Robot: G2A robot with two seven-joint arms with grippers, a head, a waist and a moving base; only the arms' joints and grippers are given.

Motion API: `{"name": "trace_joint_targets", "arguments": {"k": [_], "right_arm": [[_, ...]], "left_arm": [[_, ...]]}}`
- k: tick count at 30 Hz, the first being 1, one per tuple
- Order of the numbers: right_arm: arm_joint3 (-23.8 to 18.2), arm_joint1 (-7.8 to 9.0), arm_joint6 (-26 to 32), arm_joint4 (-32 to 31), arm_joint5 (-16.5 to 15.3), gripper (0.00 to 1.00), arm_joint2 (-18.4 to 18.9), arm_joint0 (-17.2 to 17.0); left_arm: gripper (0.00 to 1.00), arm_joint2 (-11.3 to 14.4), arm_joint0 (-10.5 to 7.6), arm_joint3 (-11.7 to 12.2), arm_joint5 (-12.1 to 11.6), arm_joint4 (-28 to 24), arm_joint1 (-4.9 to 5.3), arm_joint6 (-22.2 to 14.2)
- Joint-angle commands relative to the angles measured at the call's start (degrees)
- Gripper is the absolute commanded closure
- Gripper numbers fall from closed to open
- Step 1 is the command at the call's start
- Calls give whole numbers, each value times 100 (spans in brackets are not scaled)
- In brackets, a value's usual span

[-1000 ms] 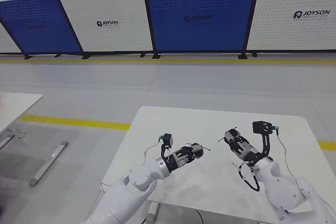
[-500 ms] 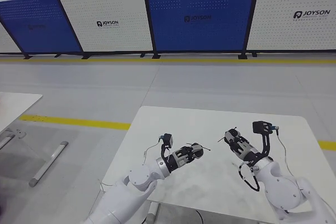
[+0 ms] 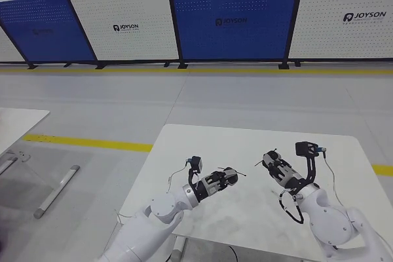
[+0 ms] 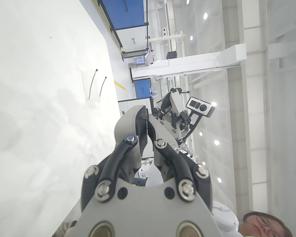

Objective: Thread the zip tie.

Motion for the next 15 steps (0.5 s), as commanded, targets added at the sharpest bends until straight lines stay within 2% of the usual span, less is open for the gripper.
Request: {"name": "trace_joint_targets", "arguments": {"k": [1,11,15], "right_arm": [[0,0,0,0,0,100,0,0],[0,0,0,0,0,100,0,0],[-4,-35,-427,125,-34,100,18,-152]], "left_arm": [[100,0,0,0,0,0,0,0],[100,0,0,0,0,0,0,0],[100,0,0,0,0,0,0,0]]}}
